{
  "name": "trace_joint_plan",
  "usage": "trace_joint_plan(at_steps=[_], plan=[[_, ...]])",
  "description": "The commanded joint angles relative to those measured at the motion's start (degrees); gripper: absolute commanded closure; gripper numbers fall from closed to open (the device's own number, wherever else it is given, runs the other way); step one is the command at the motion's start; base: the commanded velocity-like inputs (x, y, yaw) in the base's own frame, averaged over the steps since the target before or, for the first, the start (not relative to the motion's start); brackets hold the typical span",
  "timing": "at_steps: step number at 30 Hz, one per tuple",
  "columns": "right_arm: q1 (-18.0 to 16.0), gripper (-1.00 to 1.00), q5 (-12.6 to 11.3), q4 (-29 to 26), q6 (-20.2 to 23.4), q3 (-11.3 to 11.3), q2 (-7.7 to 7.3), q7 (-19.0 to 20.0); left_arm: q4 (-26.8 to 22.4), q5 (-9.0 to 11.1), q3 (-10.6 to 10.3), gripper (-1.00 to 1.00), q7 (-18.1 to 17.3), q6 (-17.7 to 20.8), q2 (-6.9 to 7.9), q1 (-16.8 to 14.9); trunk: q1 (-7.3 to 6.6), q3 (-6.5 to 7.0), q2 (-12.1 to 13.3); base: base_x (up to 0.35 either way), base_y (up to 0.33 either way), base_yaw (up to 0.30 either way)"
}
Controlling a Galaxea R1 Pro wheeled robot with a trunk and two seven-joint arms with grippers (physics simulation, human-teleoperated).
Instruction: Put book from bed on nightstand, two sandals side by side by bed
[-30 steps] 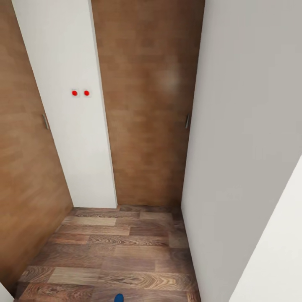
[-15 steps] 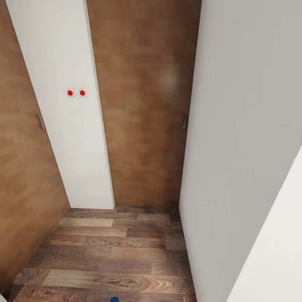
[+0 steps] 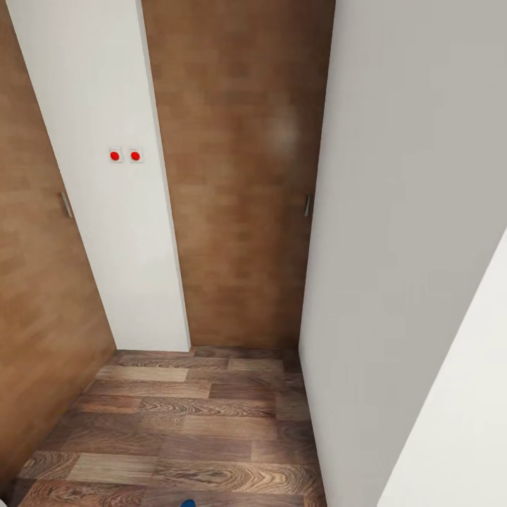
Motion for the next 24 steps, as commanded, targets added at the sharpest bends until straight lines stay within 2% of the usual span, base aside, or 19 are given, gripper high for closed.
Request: trace_joint_plan(at_steps=[1, 24], plan=[[0.0, -1.00, 0.0, 0.2, -0.1, -0.1, 0.02, 0.0, 0.0, 0.2, 0.1, -1.00, -0.1, -0.2, -0.02, 0.0, 0.00, -0.05, 0.0, 0.000, 0.000, 0.000], [0.0, -1.00, 0.0, 0.7, -0.1, -0.1, -0.03, 0.0, 0.0, 0.2, 0.1, -1.00, -0.1, -0.2, -0.01, 0.0, 0.00, -0.05, 0.0, 0.000, 0.000, 0.000]])
